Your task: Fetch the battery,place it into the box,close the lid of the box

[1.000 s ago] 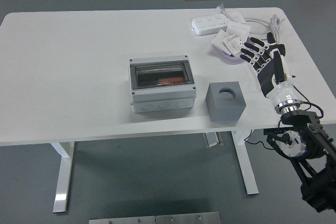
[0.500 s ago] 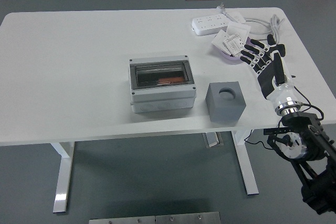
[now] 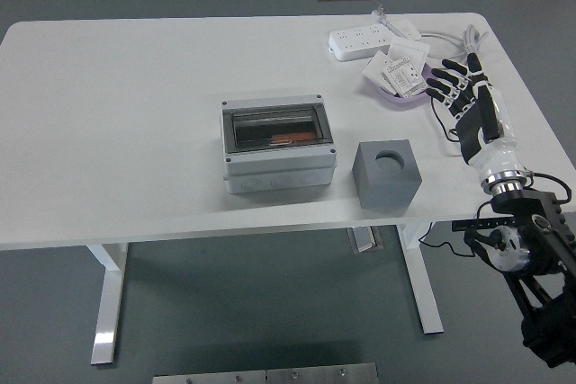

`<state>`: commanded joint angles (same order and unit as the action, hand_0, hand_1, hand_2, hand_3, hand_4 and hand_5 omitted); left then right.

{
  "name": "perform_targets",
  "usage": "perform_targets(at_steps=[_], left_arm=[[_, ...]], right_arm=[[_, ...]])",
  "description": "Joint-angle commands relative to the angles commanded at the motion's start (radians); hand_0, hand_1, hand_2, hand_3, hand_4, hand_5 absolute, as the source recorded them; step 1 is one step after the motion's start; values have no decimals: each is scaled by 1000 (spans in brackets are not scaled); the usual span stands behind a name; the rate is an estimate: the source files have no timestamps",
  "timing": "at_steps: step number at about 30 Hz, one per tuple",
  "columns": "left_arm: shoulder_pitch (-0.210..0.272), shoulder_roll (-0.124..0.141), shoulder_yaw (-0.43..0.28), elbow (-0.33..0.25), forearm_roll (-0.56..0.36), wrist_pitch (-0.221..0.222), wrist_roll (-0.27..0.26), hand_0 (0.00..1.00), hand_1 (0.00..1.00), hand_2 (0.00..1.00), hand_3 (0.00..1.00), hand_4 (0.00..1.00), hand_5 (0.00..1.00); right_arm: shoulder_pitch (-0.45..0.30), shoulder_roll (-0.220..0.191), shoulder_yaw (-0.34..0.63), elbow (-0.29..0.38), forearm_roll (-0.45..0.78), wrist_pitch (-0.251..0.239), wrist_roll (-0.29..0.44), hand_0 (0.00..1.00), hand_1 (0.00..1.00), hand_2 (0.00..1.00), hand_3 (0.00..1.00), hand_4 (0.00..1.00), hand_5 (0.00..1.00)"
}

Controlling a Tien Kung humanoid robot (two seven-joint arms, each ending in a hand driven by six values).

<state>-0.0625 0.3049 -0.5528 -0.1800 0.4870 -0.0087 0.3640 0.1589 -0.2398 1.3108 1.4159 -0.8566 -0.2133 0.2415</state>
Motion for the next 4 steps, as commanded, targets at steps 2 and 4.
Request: perform_targets(at_steps=[2, 4], left_arm=[[-1, 1, 1, 0, -2, 0, -1, 573, 587, 504, 555, 523, 2], [-1, 1, 2, 0, -4, 0, -1, 573, 587, 504, 555, 523, 2]], right_arm=[[-1, 1, 3, 5, -44, -23, 4, 724, 657, 651, 642, 843, 744], [-2, 0, 4, 7, -81, -35, 5, 724, 657, 651, 642, 843, 744]])
